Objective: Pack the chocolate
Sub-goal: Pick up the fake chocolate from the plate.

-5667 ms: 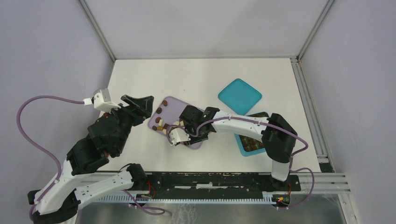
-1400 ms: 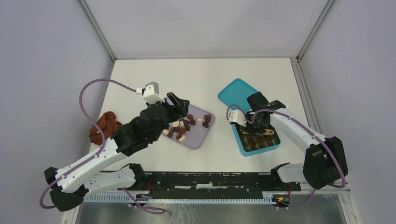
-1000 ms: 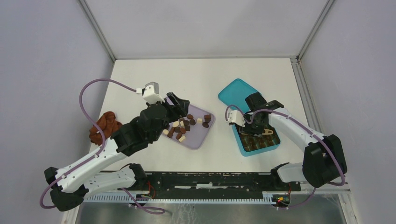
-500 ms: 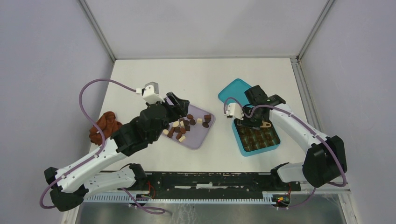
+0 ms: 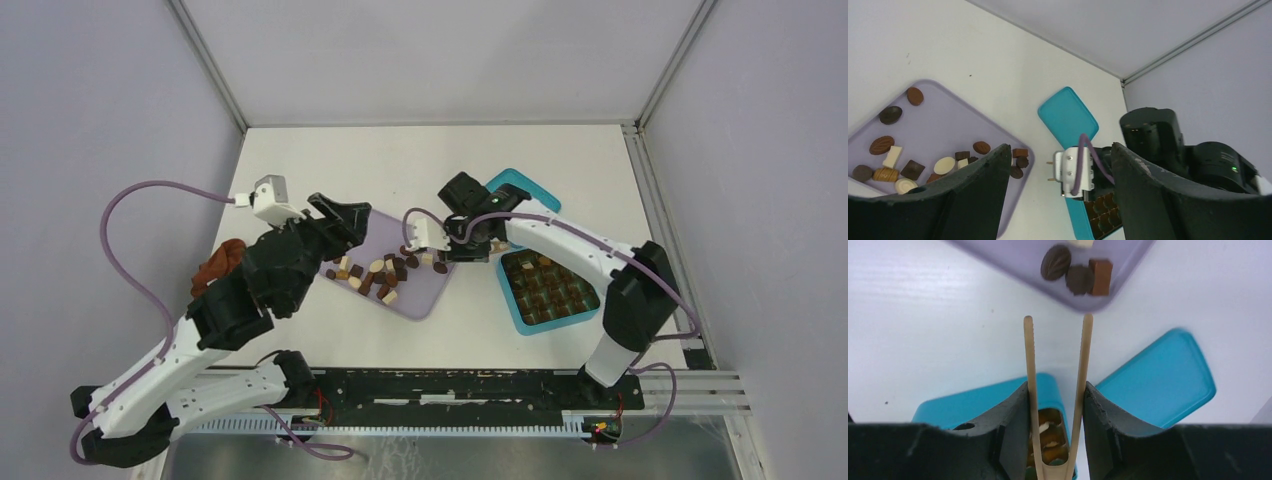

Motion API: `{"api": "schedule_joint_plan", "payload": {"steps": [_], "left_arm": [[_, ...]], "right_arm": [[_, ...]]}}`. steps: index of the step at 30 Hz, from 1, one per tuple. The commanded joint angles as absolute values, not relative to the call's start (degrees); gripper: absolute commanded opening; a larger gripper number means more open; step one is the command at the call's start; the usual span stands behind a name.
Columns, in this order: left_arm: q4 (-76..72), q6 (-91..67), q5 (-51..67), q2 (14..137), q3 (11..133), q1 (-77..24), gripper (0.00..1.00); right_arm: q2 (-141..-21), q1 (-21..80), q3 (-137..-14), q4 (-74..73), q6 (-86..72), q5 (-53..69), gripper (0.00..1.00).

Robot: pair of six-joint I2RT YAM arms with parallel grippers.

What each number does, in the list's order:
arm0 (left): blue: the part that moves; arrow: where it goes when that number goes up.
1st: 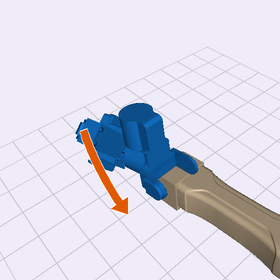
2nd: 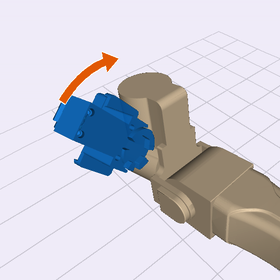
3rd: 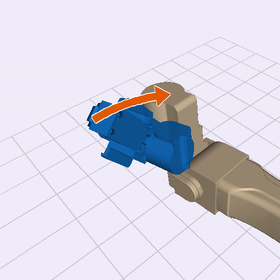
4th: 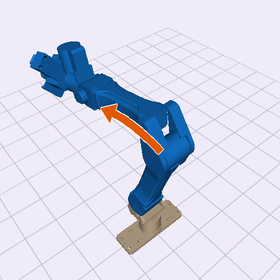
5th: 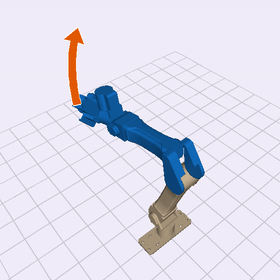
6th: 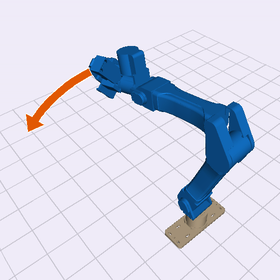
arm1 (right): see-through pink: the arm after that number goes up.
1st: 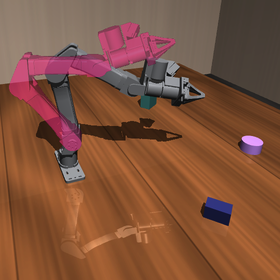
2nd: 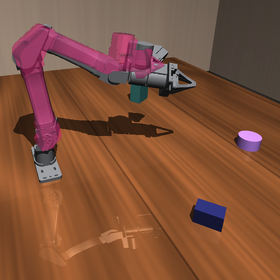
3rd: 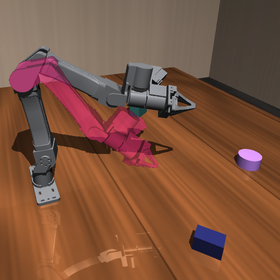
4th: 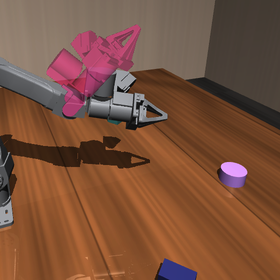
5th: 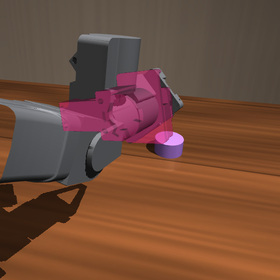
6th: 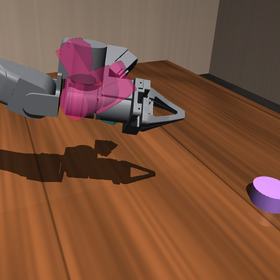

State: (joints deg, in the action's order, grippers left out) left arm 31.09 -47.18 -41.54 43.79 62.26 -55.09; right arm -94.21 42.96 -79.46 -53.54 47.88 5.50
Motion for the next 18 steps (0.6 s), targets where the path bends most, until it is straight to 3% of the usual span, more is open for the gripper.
{"api": "schedule_joint_plan", "payload": {"steps": [1,18], "left_arm": [[31.99,-47.41,-44.38,40.88,61.31,-55.14,0.79],[35.56,-48.77,-47.15,36.30,60.15,-55.13,0.78]], "right_arm": [[-100.89,45.31,-87.64,-54.93,45.71,1.06,0.44],[-116.82,47.81,-97.06,-55.43,42.98,-1.87,0.45]]}}
